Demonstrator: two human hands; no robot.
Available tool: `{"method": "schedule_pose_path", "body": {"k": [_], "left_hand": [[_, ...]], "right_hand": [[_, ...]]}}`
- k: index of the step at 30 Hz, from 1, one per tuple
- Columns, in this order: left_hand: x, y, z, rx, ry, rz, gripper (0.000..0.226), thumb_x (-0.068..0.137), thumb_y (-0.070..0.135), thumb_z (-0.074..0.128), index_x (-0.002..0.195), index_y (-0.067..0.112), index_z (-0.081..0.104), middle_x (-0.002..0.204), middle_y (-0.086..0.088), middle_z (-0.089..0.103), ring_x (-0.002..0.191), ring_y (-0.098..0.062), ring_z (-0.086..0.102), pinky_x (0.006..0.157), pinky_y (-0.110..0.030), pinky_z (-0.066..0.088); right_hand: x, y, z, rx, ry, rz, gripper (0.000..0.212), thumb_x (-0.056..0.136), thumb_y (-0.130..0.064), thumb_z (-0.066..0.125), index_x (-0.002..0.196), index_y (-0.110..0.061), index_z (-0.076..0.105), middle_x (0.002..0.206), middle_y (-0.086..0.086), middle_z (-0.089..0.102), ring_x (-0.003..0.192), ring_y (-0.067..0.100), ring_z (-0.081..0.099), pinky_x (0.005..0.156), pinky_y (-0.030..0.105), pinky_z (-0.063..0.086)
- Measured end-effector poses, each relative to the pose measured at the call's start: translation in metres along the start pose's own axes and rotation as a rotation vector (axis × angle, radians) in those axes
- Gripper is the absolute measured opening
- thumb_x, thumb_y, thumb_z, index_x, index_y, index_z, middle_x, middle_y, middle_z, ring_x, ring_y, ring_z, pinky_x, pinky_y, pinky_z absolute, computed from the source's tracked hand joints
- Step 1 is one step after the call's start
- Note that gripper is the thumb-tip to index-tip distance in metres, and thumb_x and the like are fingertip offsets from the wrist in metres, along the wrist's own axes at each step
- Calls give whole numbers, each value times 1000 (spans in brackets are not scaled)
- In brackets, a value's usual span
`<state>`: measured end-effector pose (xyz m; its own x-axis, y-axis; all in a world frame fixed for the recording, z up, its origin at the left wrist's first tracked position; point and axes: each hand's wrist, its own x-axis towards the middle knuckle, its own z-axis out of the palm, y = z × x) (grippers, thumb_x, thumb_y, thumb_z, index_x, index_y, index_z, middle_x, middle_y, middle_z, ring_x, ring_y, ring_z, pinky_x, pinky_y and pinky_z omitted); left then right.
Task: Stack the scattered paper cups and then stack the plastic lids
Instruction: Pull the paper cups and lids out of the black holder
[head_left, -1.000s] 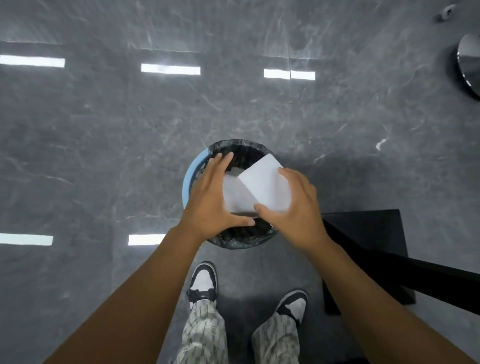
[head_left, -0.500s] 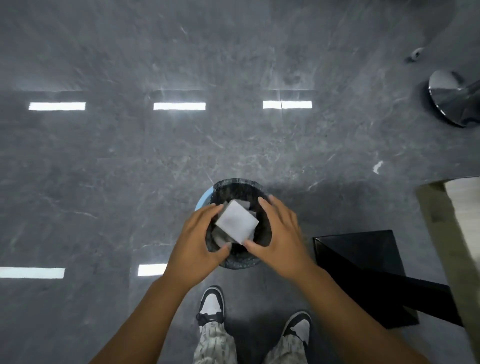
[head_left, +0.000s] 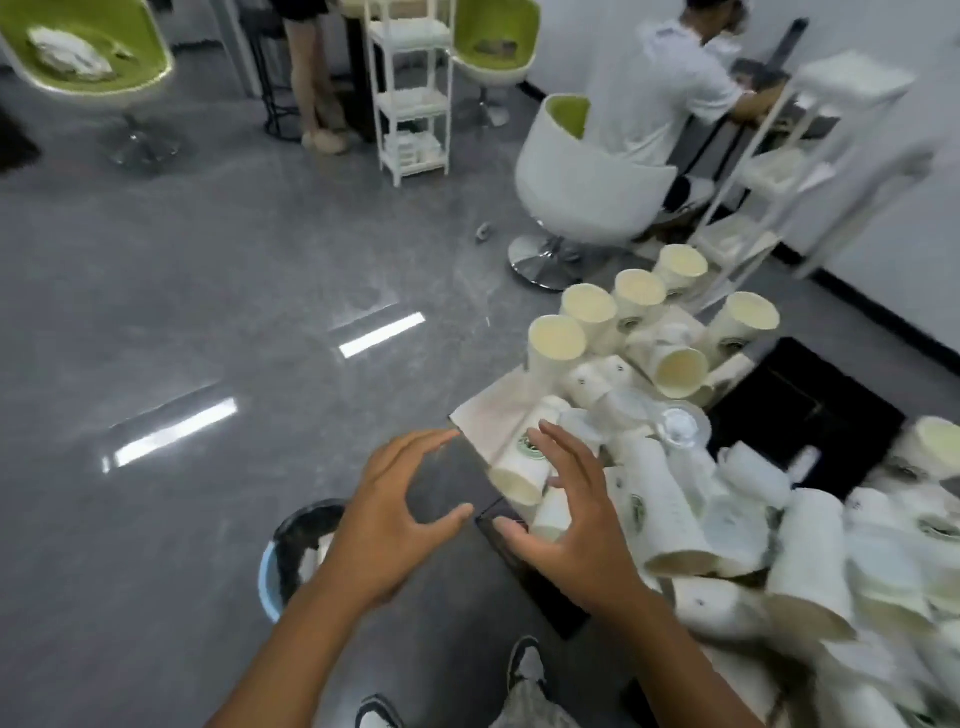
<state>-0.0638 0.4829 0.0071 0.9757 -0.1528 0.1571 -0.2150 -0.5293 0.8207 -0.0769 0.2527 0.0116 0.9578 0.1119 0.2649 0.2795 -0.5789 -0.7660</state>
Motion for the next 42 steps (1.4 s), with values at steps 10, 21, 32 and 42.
{"method": "schedule_pose_path", "body": {"k": [10, 21, 32, 42], "left_hand": [[90, 102, 123, -40, -266, 189, 77, 71, 53, 85, 139, 52, 49, 143, 29, 49, 136, -8, 48, 107, -44, 49], [143, 139, 234, -33, -487, 260, 76, 77, 36, 89, 139, 50, 47, 143, 33, 46, 136, -1, 45, 106, -31, 44], [247, 128, 347, 173, -876, 430, 88, 72, 41, 91, 147, 39, 44, 145, 18, 49, 130, -4, 48, 106, -31, 48], [259, 109, 387, 324, -1070, 458, 86, 59, 44, 92, 135, 31, 54, 130, 6, 59, 117, -17, 58, 97, -38, 50]], "right_hand": [[-39, 95, -166, -63, 226, 263, 90, 77, -57, 78, 154, -39, 35, 159, -22, 29, 149, 8, 29, 116, 48, 41], [-53, 175, -221, -180, 287, 491, 87, 75, -63, 74, 149, -47, 33, 149, -22, 41, 139, 7, 40, 114, 46, 38], [-5, 242, -235, -398, 110, 760, 81, 77, -58, 77, 148, -43, 40, 146, -19, 42, 139, 10, 32, 101, 32, 20], [7, 264, -223, -482, -125, 799, 74, 76, -63, 71, 142, -43, 44, 145, -17, 47, 133, 16, 32, 103, 42, 24]]}}
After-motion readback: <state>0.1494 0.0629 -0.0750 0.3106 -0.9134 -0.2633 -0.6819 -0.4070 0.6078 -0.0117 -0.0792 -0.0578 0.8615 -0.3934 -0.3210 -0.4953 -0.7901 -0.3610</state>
